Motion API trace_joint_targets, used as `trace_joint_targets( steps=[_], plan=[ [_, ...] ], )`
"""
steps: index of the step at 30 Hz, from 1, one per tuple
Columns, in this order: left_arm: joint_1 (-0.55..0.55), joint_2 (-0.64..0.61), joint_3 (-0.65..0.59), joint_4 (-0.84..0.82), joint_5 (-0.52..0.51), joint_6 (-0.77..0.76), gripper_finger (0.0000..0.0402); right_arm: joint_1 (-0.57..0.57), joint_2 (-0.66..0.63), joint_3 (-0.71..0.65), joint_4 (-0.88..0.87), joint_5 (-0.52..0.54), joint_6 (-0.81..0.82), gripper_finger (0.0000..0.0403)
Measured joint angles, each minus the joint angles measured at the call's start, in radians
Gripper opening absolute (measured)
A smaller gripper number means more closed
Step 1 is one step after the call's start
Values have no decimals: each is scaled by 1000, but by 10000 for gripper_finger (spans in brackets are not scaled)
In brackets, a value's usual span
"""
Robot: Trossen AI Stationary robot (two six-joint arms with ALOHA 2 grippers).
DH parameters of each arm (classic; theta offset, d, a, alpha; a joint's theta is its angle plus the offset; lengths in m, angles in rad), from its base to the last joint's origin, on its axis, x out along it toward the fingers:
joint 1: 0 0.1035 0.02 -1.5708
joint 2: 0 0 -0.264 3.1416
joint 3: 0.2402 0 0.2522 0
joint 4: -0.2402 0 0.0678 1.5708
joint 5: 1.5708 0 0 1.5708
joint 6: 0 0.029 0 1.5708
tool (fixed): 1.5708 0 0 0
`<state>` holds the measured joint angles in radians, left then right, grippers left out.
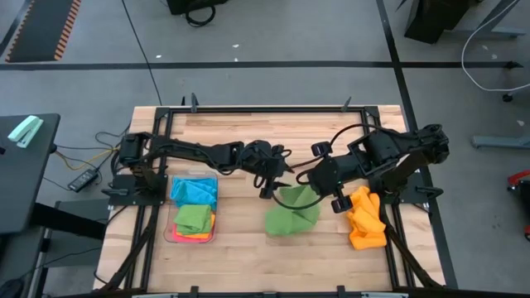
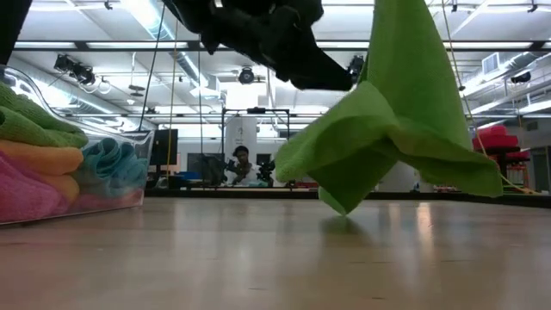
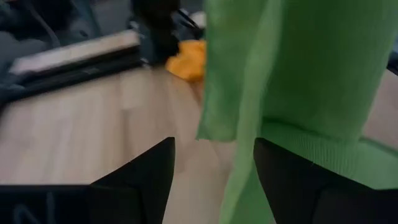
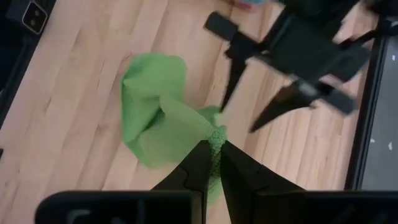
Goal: Fold microfiber towels
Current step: Fold the green microfiber cloth
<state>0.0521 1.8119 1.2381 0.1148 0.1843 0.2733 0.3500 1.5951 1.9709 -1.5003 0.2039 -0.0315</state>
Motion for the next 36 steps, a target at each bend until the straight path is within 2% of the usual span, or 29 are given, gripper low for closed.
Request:
trace_joint_targets(
  steps=[7, 10, 13, 17, 22, 27, 36],
  plan=[
    [-2, 69, -1, 34, 195, -40, 220, -1, 0, 0, 7, 2, -16, 44],
    [-2, 75, -2, 20, 227, -52, 211, -1, 0, 0, 12, 2, -30, 44],
    [-2, 87, 1, 60, 222, -65, 200, -1, 0, 0, 44, 2, -39, 44],
    [-2, 104, 1, 69, 160, -75, 181, -1, 0, 0, 65, 1, -63, 44],
    [-2, 130, 1, 37, 114, -51, 162, -1, 1, 0, 65, 1, -61, 44],
    [0, 156, -3, -85, 108, -2, 145, -1, 1, 0, 65, 0, -50, 44],
    [0, 224, -2, -101, 108, -14, 110, -1, 1, 0, 68, -3, -44, 44]
  ],
)
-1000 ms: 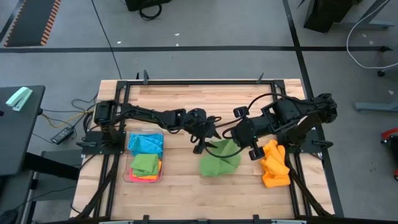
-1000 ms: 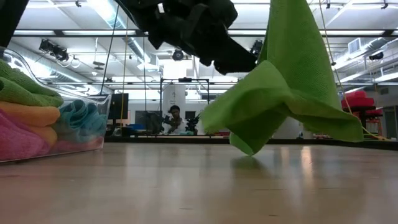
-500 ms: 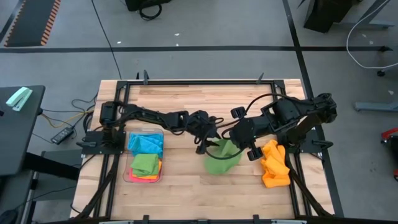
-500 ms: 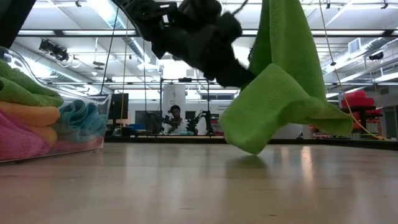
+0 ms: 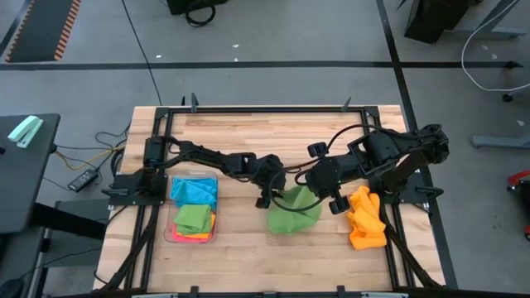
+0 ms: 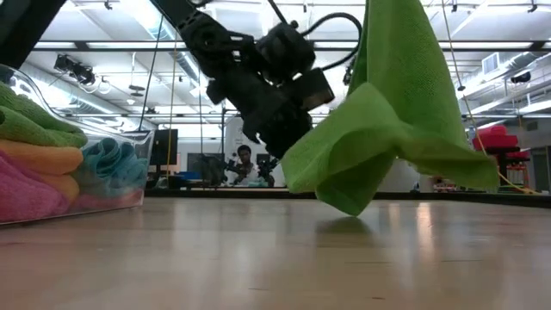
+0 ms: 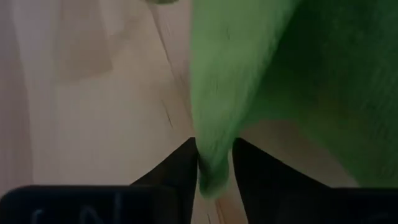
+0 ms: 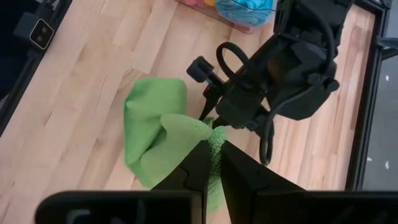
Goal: Fold microfiber towels
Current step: Fold the green microfiber cloth
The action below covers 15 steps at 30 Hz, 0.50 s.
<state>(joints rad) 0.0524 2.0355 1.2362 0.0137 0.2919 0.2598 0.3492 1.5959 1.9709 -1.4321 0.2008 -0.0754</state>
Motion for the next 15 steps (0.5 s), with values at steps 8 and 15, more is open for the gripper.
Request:
trace_joint_targets(
  steps=[8, 15],
  plan=[
    [-6, 11, 2, 22, 0, 19, 16, 0, 0, 0, -5, 0, 7, 44],
    [1, -99, 27, -165, -49, 65, 7, 0, 0, 0, -15, 0, 18, 44]
  ],
)
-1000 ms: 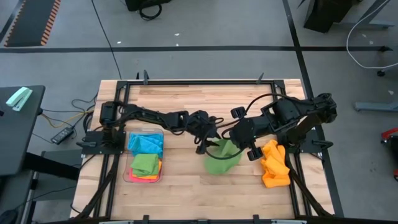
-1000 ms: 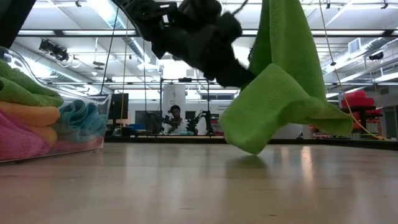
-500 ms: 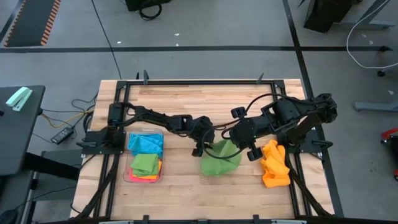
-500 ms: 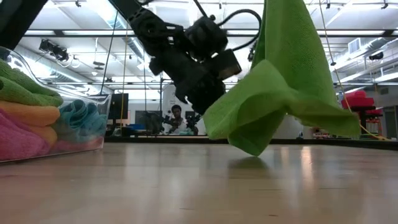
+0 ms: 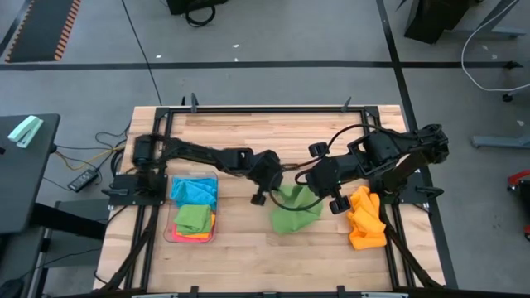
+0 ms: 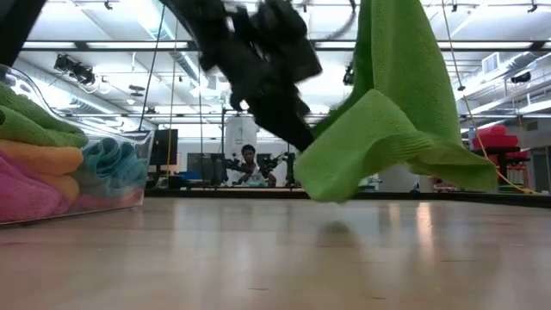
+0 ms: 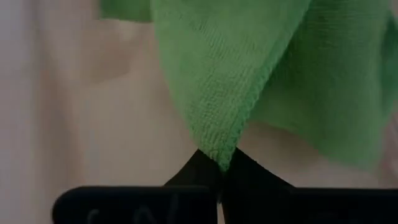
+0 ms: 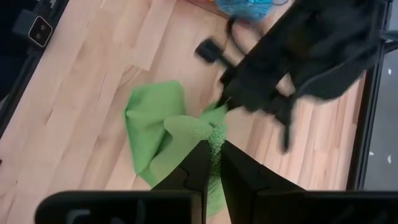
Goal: Fold microfiber towels
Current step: Fold the green microfiber cloth
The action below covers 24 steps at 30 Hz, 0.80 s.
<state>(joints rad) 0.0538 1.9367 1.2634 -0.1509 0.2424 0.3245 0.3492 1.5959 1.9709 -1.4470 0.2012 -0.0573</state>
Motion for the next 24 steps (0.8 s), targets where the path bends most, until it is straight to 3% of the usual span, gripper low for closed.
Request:
trace_joint_targets(
  steps=[6, 12, 17, 21, 24],
  plan=[
    [-2, -183, 23, -287, -158, 55, 5, 0, 0, 0, -29, 26, 59, 44],
    [3, -318, 55, -502, -280, 56, 14, -17, -2, -34, -88, 240, 88, 44],
    [7, -411, 86, -588, -413, 57, 7, -98, -3, -105, -96, 403, 53, 44],
    [20, -469, 107, -617, -439, 55, 10, -188, -1, -141, -98, 476, 3, 44],
    [35, -500, 124, -646, -516, 58, 21, -256, -2, -147, -96, 522, -26, 44]
  ],
)
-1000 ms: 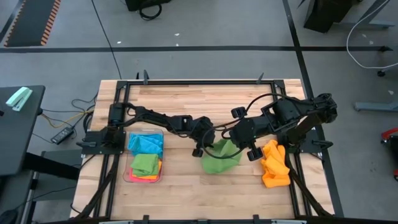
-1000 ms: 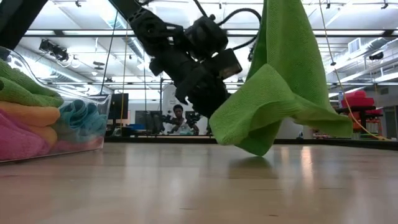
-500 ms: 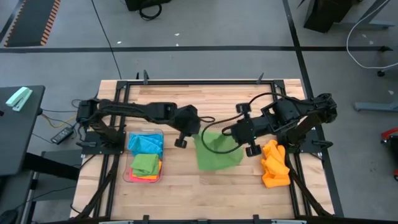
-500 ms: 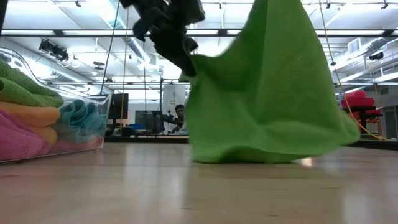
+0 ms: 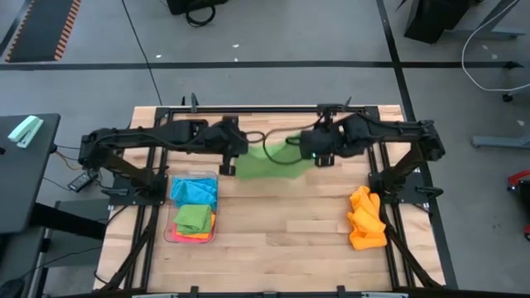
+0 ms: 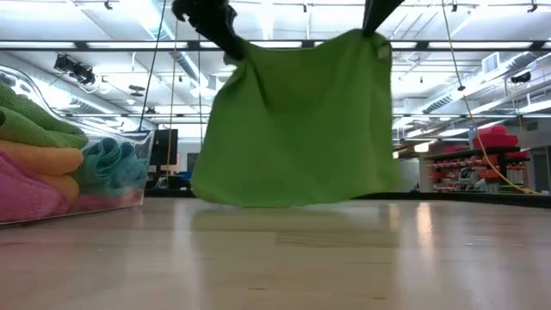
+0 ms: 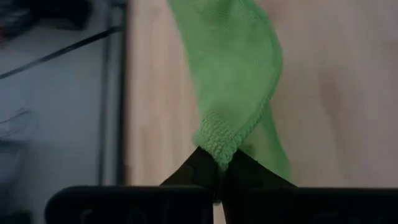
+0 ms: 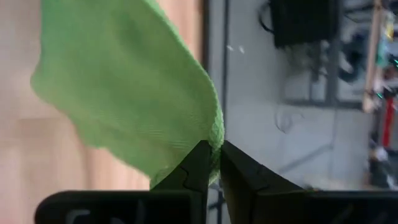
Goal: Fold microfiber towels
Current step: Fold the green microfiber cloth
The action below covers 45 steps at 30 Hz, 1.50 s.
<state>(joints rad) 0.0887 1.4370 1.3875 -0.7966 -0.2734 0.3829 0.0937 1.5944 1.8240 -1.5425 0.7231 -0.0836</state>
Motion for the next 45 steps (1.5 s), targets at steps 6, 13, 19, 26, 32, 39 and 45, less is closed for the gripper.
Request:
trace_joint_targets(
  steps=[6, 13, 19, 26, 32, 39, 45],
  plan=[
    [28, -28, 35, -46, -46, -5, 8, -95, 0, 0, 2, 31, -33, 44],
    [-3, -23, 37, -100, 24, -91, 31, -90, 0, 0, -23, -160, 28, 44],
    [-93, -22, 37, -117, 303, -220, 29, 15, -8, 0, -28, -518, 127, 44],
    [-191, -22, 37, -116, 491, -226, 8, 154, -49, 1, -29, -855, 169, 44],
    [-198, -24, 37, -68, 523, -221, 27, 171, -58, 1, -29, -764, 171, 44],
    [-162, -24, 36, -30, 474, -250, 8, 150, -57, -83, 168, -610, 106, 48],
    [-146, -24, 36, 8, 404, -262, 28, 140, -58, -276, 411, -608, 23, 69]
  ],
)
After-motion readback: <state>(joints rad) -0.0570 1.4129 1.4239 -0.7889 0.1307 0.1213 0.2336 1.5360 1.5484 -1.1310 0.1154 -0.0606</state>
